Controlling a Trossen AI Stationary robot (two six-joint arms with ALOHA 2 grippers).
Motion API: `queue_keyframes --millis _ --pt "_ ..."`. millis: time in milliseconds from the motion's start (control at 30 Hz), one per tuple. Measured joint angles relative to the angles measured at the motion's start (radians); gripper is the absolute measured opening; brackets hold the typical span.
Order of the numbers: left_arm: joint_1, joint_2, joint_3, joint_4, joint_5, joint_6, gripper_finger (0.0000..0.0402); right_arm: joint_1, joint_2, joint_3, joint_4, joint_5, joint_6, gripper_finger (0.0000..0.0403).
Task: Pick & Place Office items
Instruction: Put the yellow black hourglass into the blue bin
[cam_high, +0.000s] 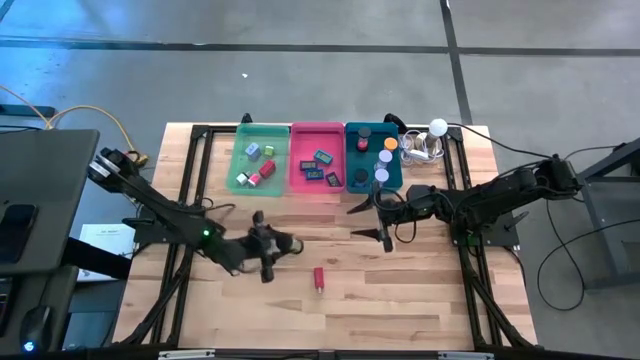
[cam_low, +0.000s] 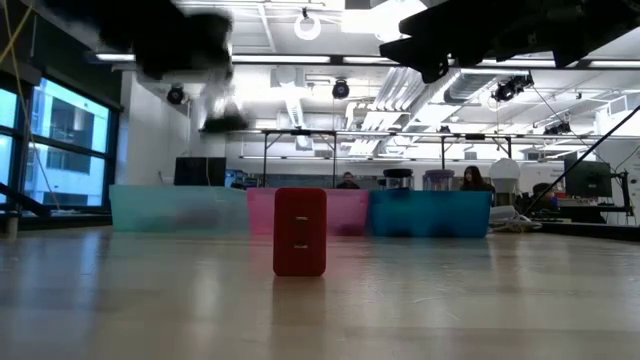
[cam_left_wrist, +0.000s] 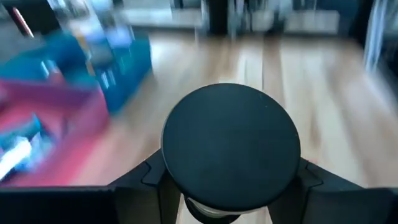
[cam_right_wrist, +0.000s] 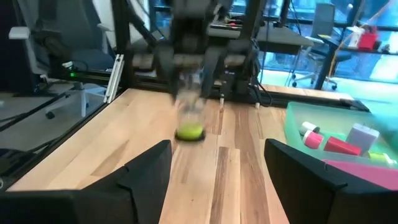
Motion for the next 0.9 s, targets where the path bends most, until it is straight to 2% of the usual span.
queue_keyframes --millis 133,200,300,367,433,533,633,700,900 --pt "0.0 -0.088 0.001 0.19 -0.063 0.101 0.0165 0.022 0.0 0.0 0.063 -0.053 -0.069 0.0248" --pt "0.0 -0.109 0.001 0.292 -0.069 0.154 0.0165 0.051 0.0 0.0 0.113 -0.034 -0.124 0.0248" --pt "0.0 -0.116 0.002 0.443 -0.069 0.228 0.0165 0.114 0.0 0.0 0.164 0.098 -0.298 0.0248" --pt "0.005 -0.112 0.002 0.526 -0.068 0.263 0.0165 0.165 0.0 0.0 0.195 0.215 -0.503 0.0248" --pt "0.023 -0.105 0.002 0.585 -0.063 0.268 0.0165 0.213 0.019 0.017 0.22 0.332 -0.691 0.0248" --pt "0.063 -0.089 0.002 0.623 -0.021 0.252 0.0165 0.268 0.083 0.058 0.336 0.504 -0.846 0.0248" --pt "0.105 -0.08 0.002 0.628 0.034 0.223 0.0167 0.296 0.152 0.109 0.448 0.644 -0.902 0.0248" --pt "0.124 -0.077 0.002 0.628 0.064 0.213 0.0168 0.305 0.182 0.132 0.446 0.691 -0.905 0.0248" --pt "0.135 -0.077 0.002 0.628 0.095 0.217 0.0169 0.309 0.213 0.137 0.439 0.666 -0.857 0.0248"
